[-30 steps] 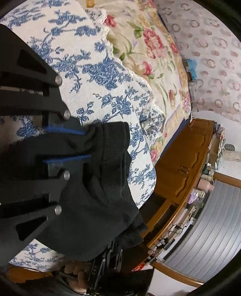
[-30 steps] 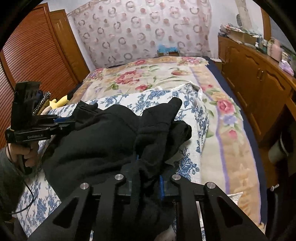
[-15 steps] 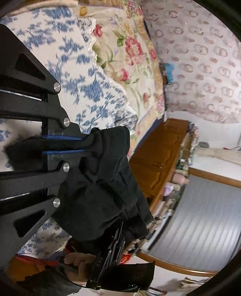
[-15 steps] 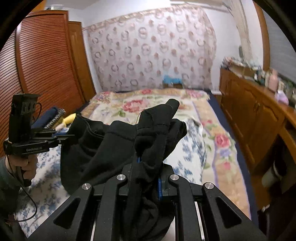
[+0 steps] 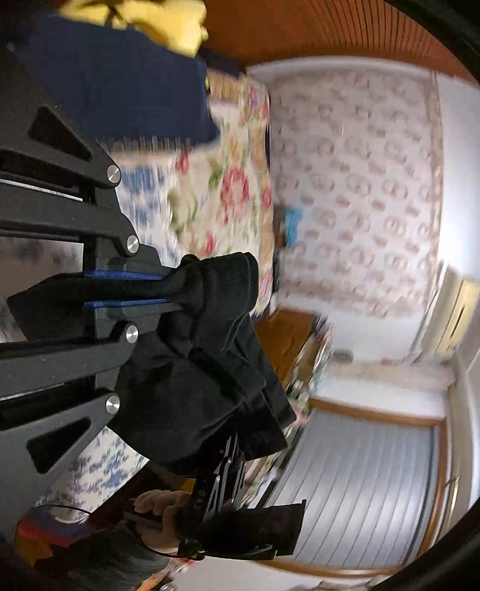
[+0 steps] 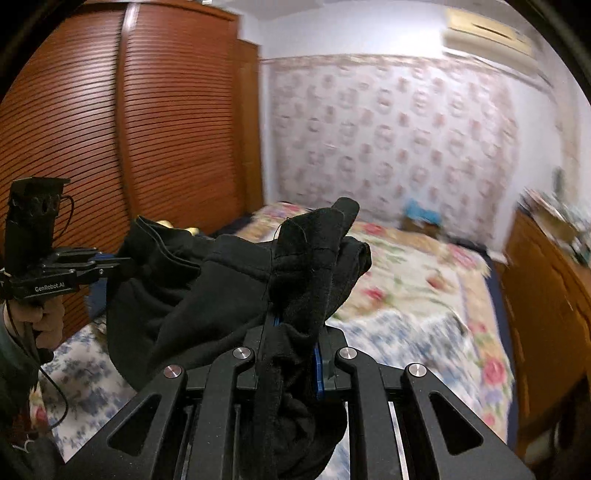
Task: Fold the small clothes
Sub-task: 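Lift the folded black shirt with both tools and carry it toward the clothes stack, then lower the shirt onto the folded clothes stack and open both tools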
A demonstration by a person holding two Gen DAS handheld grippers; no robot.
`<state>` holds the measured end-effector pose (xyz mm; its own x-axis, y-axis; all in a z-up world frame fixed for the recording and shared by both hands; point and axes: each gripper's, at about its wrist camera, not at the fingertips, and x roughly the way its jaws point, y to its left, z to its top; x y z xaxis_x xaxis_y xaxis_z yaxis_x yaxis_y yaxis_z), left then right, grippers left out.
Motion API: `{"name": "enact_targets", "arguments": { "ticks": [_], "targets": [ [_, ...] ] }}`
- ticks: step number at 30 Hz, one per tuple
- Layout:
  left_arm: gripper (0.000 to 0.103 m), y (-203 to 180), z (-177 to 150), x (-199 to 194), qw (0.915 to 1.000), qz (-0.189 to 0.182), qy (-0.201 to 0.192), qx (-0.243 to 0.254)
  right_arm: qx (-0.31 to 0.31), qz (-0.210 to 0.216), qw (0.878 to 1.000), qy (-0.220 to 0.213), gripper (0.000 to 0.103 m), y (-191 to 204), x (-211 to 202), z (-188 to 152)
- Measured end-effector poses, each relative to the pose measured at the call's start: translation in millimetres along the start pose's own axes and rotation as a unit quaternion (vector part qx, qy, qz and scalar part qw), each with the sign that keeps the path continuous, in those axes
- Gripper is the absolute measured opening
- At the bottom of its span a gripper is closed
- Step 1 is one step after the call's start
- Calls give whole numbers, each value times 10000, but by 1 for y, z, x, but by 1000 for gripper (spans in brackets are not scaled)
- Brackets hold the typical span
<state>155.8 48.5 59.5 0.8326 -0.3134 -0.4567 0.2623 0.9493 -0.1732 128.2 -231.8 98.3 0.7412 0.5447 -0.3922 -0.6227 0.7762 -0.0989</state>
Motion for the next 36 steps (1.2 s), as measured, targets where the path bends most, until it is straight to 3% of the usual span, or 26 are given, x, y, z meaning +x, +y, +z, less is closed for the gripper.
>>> {"name": "enact_targets", "arguments": {
  "ticks": [8,15,20,24,27,33,36],
  "targets": [
    [9,90,-19,-59,9909,1070,-415,-699,-1109,778,9908,-29,15,77,87,75],
    [9,129,-57,-70,9765,1750,-386,-1199,-1748,1205,9771,157,15,95,187,129],
    [9,140,-85,-74,9679,2048,-254,-1432,-2393,1464,9592,356,15,131,250,150],
    [9,150,-107,-80,9635,2130,-144,-1613,-2471,1687,9531,464,15,151,295,159],
    [9,158,-115,-74,9601,2102,-42,-1843,-2098,1667,9618,557,17,149,323,170],
    [9,157,-112,-73,9590,2212,28,-1769,-1400,1214,9814,495,46,130,346,179],
    [9,155,-111,-75,9591,2238,35,-1734,-1164,1071,9862,498,47,108,347,178]
  ]
}}
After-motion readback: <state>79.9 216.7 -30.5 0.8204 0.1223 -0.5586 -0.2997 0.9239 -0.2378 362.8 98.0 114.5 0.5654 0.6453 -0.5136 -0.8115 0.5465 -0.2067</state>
